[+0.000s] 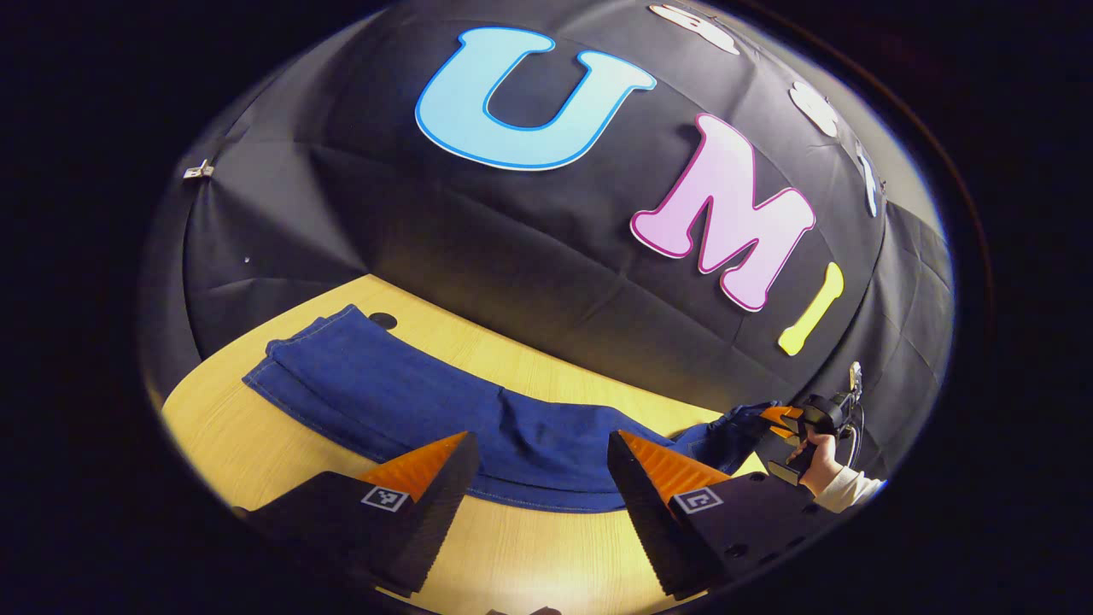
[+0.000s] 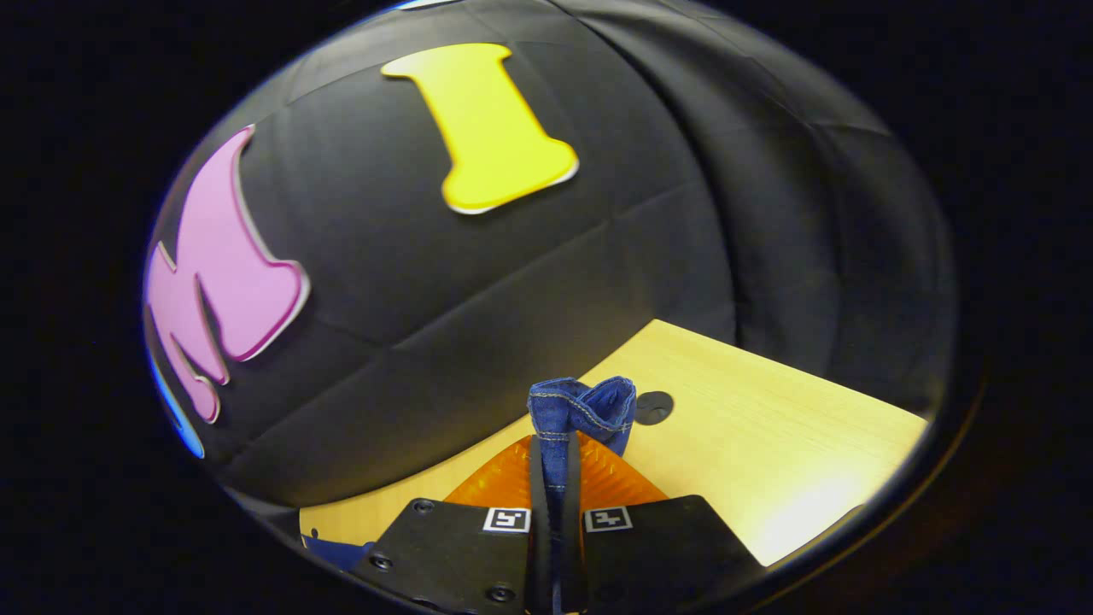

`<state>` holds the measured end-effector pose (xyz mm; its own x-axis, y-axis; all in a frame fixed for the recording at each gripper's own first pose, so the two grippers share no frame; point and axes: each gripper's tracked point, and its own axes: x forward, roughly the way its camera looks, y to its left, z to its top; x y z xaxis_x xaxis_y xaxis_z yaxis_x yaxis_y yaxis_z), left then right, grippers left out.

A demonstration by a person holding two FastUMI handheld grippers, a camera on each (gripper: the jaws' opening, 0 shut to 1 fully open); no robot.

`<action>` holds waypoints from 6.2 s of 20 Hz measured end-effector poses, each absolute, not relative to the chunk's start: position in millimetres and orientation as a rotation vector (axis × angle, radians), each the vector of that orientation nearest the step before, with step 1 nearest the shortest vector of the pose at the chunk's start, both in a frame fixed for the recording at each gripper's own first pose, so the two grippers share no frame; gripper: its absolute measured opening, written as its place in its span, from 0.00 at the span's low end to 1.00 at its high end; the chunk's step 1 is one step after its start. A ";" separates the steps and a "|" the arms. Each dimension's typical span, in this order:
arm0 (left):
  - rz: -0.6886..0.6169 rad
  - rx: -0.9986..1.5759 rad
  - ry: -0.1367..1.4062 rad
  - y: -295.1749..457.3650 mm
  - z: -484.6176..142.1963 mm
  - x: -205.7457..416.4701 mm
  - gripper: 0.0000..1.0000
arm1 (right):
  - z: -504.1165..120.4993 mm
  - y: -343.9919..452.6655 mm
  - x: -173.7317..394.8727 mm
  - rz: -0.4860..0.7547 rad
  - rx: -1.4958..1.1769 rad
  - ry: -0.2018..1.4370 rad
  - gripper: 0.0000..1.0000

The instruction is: Grasp the waist and the cuffs of the jeans and fold them to make the two legs overlap; first hold the waist and fold one-third of the jeans toward the cuffs, then hold the cuffs and fold the remaining one-third in the same direction to finish folding.

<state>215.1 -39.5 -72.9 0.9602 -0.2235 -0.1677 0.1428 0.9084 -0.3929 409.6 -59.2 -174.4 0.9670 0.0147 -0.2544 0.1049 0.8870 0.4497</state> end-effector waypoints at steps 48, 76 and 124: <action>0.461 -0.409 0.715 312.5 -201.4 358.3 0.69 | -364.3 -146.4 249.2 0.461 -0.041 0.612 0.98; -0.088 -0.937 0.423 237.7 -134.9 382.2 0.06 | -372.8 -174.4 240.3 0.415 -0.072 0.628 0.98; 0.009 -0.758 0.384 200.6 -58.9 338.4 0.06 | -356.9 -226.8 220.6 0.318 0.017 0.609 0.97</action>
<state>338.4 200.6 -58.9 0.9307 -0.1293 -0.3422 -0.1444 0.7297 -0.6683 220.6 -226.8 -356.9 0.7730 0.2986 -0.5597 -0.2883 0.9513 0.1092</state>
